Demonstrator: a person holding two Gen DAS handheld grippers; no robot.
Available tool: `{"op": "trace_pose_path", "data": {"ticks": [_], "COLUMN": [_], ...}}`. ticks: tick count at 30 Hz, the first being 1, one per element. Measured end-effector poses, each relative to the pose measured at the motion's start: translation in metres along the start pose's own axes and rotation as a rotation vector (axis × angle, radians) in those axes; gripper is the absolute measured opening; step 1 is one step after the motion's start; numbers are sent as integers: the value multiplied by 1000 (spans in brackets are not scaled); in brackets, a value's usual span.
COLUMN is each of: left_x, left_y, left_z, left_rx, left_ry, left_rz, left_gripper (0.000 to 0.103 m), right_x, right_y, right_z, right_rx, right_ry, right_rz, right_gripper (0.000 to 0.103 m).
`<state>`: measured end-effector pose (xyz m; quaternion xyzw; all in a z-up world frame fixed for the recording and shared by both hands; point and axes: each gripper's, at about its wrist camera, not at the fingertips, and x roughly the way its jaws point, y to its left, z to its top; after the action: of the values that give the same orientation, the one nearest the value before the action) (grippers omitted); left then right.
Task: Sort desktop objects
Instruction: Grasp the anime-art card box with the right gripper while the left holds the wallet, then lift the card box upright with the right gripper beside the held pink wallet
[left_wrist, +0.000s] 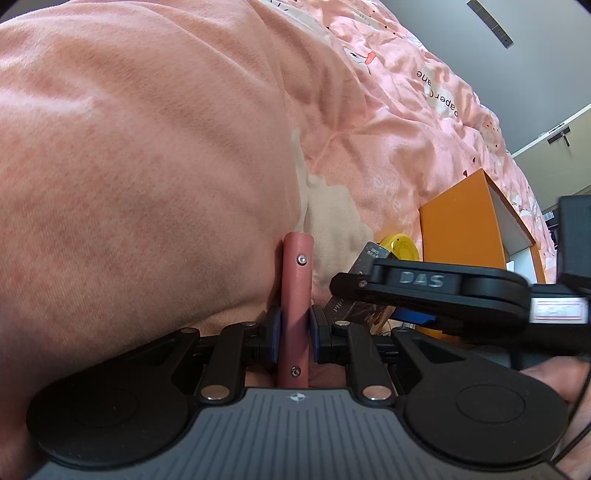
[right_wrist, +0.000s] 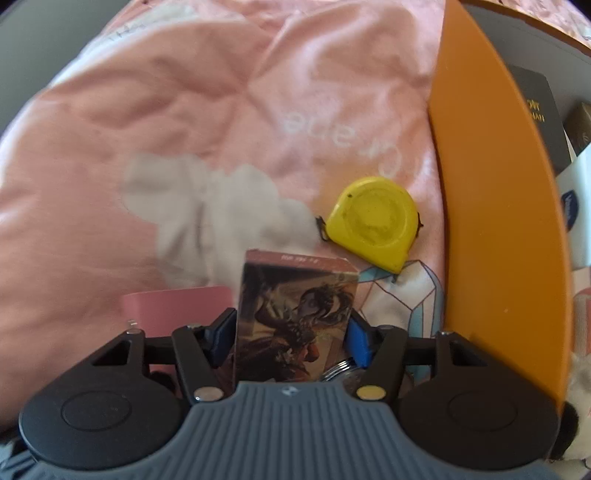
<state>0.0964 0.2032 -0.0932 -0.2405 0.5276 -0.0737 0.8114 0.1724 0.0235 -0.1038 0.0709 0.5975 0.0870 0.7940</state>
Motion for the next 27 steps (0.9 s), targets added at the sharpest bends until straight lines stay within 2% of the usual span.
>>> {"op": "trace_pose_path", "data": {"ticks": [8, 12, 14, 18, 27], "left_x": [-1, -2, -4, -1, 5], "left_y": [-2, -7, -9, -14, -13], "left_z": [-1, -4, -5, -7, -4], "left_rx": [30, 70, 86, 107, 91], "left_ry": [-6, -9, -12, -9, 18], "left_rz": [-1, -9, -34, -16, -113], "left_gripper": [18, 18, 18, 18, 19], "right_x": [-25, -19, -15, -1, -5], "right_y": [-8, -2, -2, 2, 14], "right_z": [-2, 11, 14, 8, -1], "right_rx": [14, -19, -5, -5, -99], "right_ry": [6, 46, 58, 102, 73], "right_rz": [199, 263, 264, 262, 111], "right_gripper": [60, 60, 60, 60, 63]}}
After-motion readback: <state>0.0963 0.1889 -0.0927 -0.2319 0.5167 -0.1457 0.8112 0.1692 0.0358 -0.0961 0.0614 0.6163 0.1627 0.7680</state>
